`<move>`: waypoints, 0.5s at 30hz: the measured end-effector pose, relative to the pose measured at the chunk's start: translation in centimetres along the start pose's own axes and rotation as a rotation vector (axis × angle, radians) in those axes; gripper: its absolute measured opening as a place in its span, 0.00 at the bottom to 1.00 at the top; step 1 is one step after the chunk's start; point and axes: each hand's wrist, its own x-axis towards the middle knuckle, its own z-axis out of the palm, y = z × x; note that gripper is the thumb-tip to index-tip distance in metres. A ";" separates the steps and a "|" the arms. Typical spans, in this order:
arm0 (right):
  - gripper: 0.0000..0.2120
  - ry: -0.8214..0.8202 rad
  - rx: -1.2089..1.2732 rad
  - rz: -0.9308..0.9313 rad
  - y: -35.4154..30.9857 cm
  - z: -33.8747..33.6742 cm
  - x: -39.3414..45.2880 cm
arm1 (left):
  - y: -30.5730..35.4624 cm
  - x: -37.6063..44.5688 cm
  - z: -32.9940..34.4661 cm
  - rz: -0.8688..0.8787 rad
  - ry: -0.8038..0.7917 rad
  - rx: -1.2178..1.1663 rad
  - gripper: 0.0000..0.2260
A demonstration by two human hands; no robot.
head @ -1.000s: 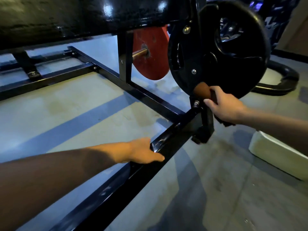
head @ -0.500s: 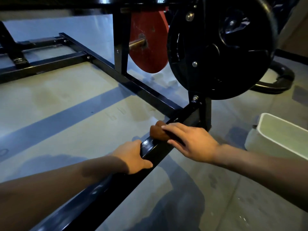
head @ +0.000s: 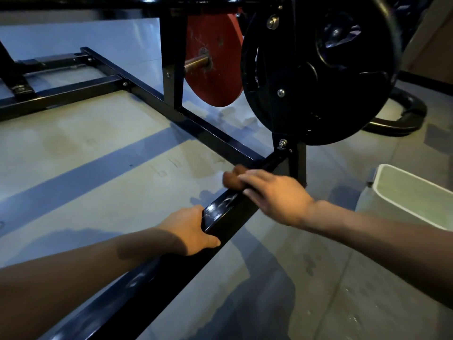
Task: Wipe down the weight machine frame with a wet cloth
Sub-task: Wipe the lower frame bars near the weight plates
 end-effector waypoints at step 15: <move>0.21 -0.035 0.037 0.141 0.9 0.2 1.8 | 0.0 -0.3 0.2 -0.009 0.035 0.007 0.23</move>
